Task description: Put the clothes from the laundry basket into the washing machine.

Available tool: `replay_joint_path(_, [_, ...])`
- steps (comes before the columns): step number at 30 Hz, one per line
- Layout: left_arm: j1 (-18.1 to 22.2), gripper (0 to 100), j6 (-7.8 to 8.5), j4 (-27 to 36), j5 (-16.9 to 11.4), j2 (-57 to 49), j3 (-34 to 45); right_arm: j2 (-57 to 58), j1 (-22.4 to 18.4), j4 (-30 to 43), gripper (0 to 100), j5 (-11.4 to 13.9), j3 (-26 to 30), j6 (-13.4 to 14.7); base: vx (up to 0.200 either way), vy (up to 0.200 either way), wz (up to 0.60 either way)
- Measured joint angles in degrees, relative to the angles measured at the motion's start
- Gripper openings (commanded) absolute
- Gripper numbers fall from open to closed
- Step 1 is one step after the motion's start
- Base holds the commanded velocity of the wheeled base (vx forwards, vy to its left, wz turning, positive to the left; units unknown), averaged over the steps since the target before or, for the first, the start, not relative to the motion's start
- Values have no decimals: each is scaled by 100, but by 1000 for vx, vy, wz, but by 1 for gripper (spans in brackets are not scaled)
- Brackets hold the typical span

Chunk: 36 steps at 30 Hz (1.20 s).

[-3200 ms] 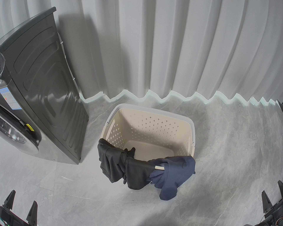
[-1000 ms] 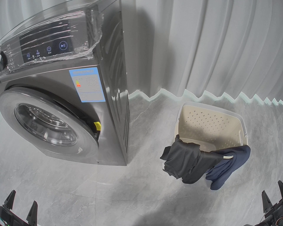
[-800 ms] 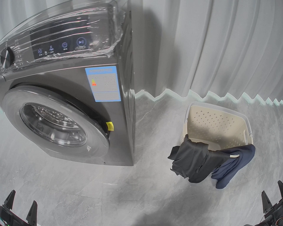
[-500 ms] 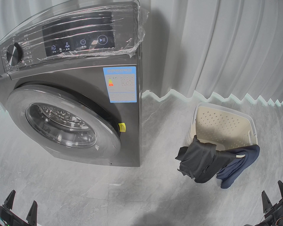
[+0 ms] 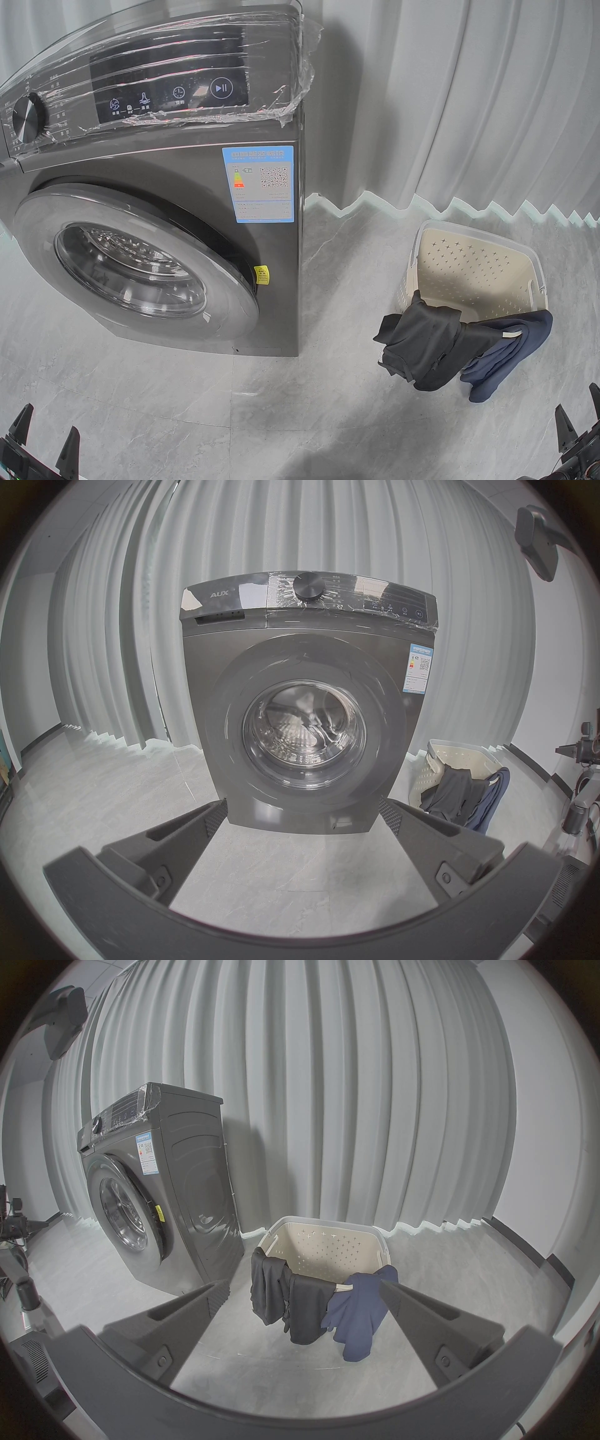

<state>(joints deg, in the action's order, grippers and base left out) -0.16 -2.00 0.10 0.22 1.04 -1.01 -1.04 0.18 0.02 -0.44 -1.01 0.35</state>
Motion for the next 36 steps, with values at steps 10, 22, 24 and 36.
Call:
replay_joint_path(10, [-5,100,1,0,0,0,0,0,-2,-2,100,0,0,-2,0,160,0])
replay_joint_path(22, [-2,100,0,0,2,0,0,0,-5,-2,100,4,0,-2,0,33,0])
replay_joint_path(24, [0,100,1,-2,0,0,0,0,0,-2,100,0,0,0,0,200,0])
replay_joint_path(36, [-2,100,0,0,0,0,0,0,-11,-2,100,0,0,0,0,200,0])
